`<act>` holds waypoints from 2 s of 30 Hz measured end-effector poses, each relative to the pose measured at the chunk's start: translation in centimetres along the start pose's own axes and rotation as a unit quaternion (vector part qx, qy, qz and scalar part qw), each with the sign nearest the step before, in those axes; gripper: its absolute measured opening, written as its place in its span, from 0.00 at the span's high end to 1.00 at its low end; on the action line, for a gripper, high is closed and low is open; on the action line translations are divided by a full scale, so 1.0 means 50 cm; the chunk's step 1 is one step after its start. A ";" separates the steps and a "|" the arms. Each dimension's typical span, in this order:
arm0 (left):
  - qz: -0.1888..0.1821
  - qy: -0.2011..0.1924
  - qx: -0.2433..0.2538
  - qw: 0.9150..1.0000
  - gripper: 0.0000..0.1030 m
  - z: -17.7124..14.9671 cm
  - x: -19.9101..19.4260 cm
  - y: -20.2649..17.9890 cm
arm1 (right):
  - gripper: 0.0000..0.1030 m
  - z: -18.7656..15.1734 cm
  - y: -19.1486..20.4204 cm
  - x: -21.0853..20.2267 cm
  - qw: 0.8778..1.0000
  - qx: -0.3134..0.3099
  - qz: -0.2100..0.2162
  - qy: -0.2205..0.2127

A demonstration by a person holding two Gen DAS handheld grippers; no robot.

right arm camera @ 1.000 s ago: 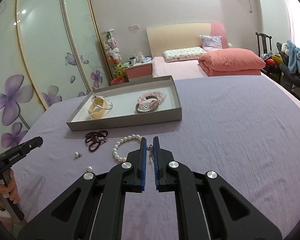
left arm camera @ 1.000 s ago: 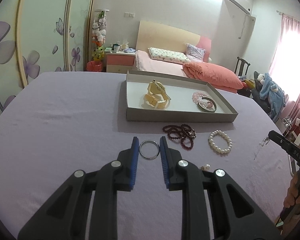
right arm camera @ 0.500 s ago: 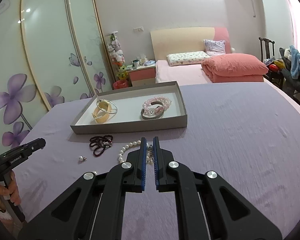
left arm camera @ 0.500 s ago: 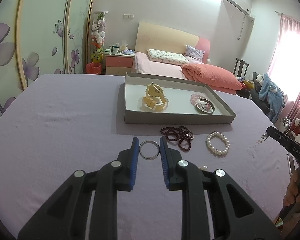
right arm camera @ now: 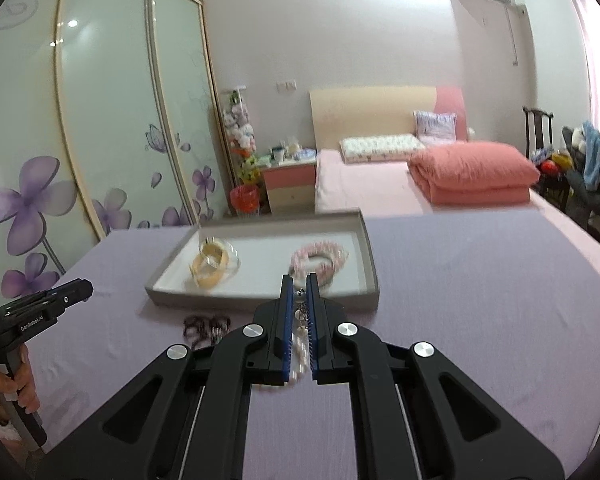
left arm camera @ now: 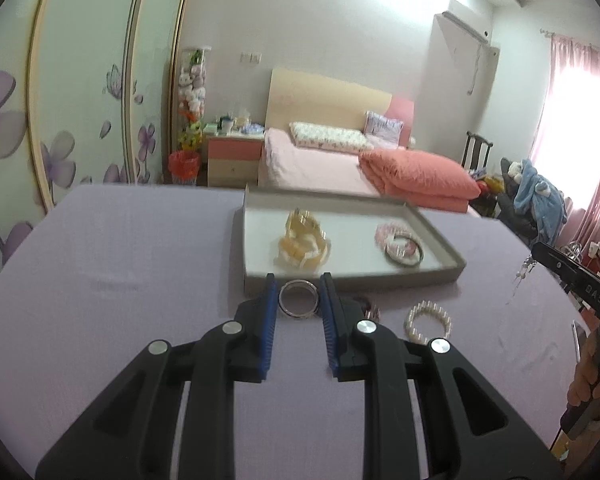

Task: Organize jewelry
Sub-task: 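Carry the ring and earring into the grey tray and open both tools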

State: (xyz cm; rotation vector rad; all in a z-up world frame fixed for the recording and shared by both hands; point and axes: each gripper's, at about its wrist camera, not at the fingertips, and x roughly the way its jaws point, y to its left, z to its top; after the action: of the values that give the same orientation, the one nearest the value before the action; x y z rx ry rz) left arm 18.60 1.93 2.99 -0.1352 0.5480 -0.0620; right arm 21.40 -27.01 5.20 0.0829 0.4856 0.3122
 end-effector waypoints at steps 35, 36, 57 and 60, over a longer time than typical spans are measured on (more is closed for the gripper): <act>-0.022 -0.029 0.009 0.999 0.79 0.145 0.307 -0.052 | 0.91 0.072 -0.015 0.299 0.999 -0.004 0.036 0.005; -0.022 -0.027 0.009 0.999 0.79 0.142 0.311 -0.051 | 0.86 0.072 -0.016 0.301 0.999 -0.004 0.035 0.007; -0.024 -0.002 0.000 1.000 0.67 0.114 0.383 -0.053 | 0.72 0.071 -0.030 0.310 0.999 0.009 0.037 0.012; -0.022 -0.003 -0.005 1.000 0.67 0.117 0.383 -0.045 | 0.72 0.070 -0.030 0.311 0.999 0.008 0.037 0.013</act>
State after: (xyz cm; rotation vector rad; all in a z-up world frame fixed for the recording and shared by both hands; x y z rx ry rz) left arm 37.93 -1.45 -1.60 -0.1576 0.5394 -0.1009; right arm 36.50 -23.58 1.13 0.1121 0.5119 0.3821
